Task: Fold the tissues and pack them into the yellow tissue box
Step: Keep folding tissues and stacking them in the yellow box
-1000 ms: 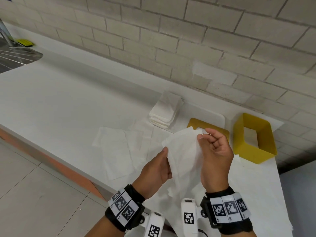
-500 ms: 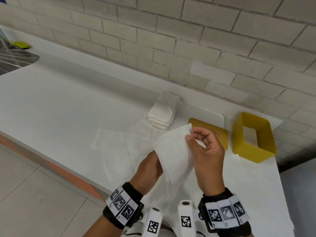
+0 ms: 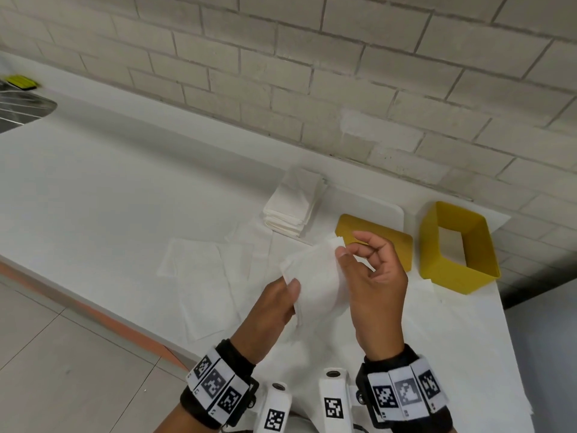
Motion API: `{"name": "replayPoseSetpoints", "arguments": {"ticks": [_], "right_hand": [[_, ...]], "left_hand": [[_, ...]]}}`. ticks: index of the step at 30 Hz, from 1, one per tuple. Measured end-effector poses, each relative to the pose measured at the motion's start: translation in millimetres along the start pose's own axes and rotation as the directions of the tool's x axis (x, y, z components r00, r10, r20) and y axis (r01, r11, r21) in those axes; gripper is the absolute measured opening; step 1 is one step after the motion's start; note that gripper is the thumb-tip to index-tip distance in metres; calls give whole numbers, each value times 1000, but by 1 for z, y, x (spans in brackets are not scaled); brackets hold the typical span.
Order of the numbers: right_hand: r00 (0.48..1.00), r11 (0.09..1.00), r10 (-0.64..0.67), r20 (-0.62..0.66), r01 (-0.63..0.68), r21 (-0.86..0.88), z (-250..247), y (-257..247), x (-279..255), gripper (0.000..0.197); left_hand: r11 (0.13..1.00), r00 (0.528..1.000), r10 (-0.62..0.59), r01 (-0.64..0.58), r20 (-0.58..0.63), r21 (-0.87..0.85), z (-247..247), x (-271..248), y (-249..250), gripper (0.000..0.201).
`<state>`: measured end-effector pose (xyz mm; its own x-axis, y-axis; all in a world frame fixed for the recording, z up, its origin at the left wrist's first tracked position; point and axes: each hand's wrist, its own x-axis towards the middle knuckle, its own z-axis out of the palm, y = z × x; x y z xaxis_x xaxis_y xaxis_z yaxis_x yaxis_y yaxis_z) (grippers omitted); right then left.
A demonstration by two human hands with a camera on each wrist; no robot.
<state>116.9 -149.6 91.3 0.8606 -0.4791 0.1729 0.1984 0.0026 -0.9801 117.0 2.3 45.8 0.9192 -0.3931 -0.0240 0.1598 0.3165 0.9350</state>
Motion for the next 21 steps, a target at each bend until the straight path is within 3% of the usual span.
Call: {"name": "replayPoseSetpoints", "arguments": {"ticks": [3,5,8,10,12,14,16,18,21], "right_hand": [[1000,999,5,29,-4,-42,1,2,-2,26],[994,994,63,89,-54,-99,-7,2,7,27],[971,956,220,90,-196,-216,-48,21,37,24],[935,859,355,25,-315,-404,-86,42,51,23],[869,693,495,-5,-398,-600,-117,65,52,30],[826,515,563,-12,-362,-777,-137,81,41,37],[826,405,563,11,-264,-875,-143,90,25,39],[867,417,497,26,-212,-884,-139,97,12,37],[901,505,435,4,-240,-829,-123,102,3,28]], "left_hand": [[984,999,6,0,-34,180,4,-1,3,36],[958,995,-19,47,-99,285,0,-1,5,40],[969,950,-69,136,-304,204,-31,-3,13,29],[978,902,-121,180,-415,104,-64,-10,15,24],[971,867,-140,214,-479,104,-88,-22,16,37],[966,834,-172,247,-524,76,-104,-37,11,40],[969,804,-206,248,-557,-1,-114,-51,4,19],[964,773,-247,256,-584,-69,-117,-63,-3,16],[956,743,-280,271,-609,-108,-111,-75,-10,17]]}}
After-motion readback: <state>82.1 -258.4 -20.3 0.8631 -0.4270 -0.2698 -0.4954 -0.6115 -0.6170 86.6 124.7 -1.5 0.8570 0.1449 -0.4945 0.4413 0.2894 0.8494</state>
